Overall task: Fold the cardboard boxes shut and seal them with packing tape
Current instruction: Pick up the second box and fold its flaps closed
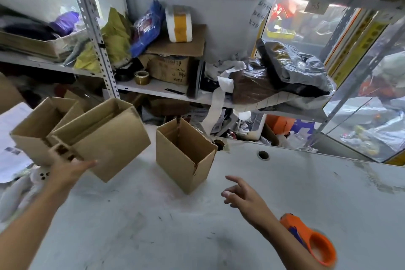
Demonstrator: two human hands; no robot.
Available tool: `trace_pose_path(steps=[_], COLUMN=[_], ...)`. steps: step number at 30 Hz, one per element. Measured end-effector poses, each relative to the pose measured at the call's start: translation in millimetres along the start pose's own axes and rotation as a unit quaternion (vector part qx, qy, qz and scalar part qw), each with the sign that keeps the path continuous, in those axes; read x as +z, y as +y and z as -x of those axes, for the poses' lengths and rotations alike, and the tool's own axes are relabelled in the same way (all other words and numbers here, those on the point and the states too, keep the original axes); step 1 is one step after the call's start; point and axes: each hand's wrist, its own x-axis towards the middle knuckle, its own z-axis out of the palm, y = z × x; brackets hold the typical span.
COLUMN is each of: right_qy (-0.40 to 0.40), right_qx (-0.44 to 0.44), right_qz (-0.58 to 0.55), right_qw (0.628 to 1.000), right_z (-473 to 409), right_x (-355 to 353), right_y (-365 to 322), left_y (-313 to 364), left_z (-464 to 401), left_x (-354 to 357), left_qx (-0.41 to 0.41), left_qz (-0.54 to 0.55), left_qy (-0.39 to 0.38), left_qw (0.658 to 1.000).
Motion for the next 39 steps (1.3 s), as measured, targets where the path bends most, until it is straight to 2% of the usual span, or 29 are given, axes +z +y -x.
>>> trace_pose_path(steps=[3,10,13,16,19,21,23,25,26,27,29,30,32,34,37,39], right_qy=[0.004,0.035,0.049,0.03,0.028,0.064,0.104,0.132,0.139,0.137,0.131,0.129,0.137,0.16,0.21,0.239], right_qx=[-0.01,-0.044,-0.076,-0.067,-0.052,-0.078,-0.117,-0.138,-0.142,-0.145,-0.152,-0.153,-0.135,-0.108,-0.063,-0.026], right_qz=[0.012,0.069,0.152,0.225,0.288,0.284,0.259,0.235,0.224,0.213,0.174,0.14,0.054,-0.019,-0.122,-0.202], right_qw=[1.0,0.996,0.984,0.972,0.956,0.954,0.953,0.953,0.954,0.956,0.964,0.97,0.98,0.981,0.968,0.95], right_z=[-9.5,-30.3,-45.1,-62.8,-74.9,-76.4,-72.5,-62.9,-56.5,-48.1,-29.5,-20.3,-4.3,5.1,11.8,14.1], right_x=[10.4,29.1,38.8,53.3,67.0,66.2,53.2,28.8,13.6,-2.2,-32.0,-44.2,-65.1,-80.3,-101.9,-113.9], right_y=[-8.0,-28.0,-39.1,-49.1,-53.0,-50.8,-47.5,-44.4,-41.9,-40.6,-38.5,-38.6,-37.4,-34.8,-14.8,2.0], left_y=[-0.1,-11.0,-15.7,-13.3,0.3,17.8,37.1,53.9,60.3,68.2,79.7,81.3,77.5,64.9,47.7,42.5], left_z=[8.8,25.5,23.8,29.0,44.1,58.2,72.3,82.1,85.9,91.6,100.1,103.6,113.6,123.1,140.9,153.9], left_x=[33.6,79.7,79.4,75.5,73.9,76.2,81.6,90.0,96.9,105.4,124.4,133.4,148.7,158.3,171.7,176.8], left_qx=[0.005,-0.04,-0.05,-0.056,0.027,0.134,0.26,0.339,0.341,0.312,0.19,0.118,0.001,-0.072,-0.147,-0.128], left_qz=[-0.045,-0.063,-0.076,-0.076,-0.157,-0.212,-0.221,-0.231,-0.22,-0.195,-0.137,-0.106,-0.037,0.046,0.177,0.152], left_qy=[0.054,0.068,0.061,0.059,0.093,0.117,0.113,0.057,-0.001,-0.074,-0.22,-0.281,-0.378,-0.447,-0.484,-0.513], left_qw=[0.997,0.995,0.994,0.994,0.983,0.961,0.933,0.91,0.914,0.927,0.947,0.947,0.925,0.89,0.845,0.835])
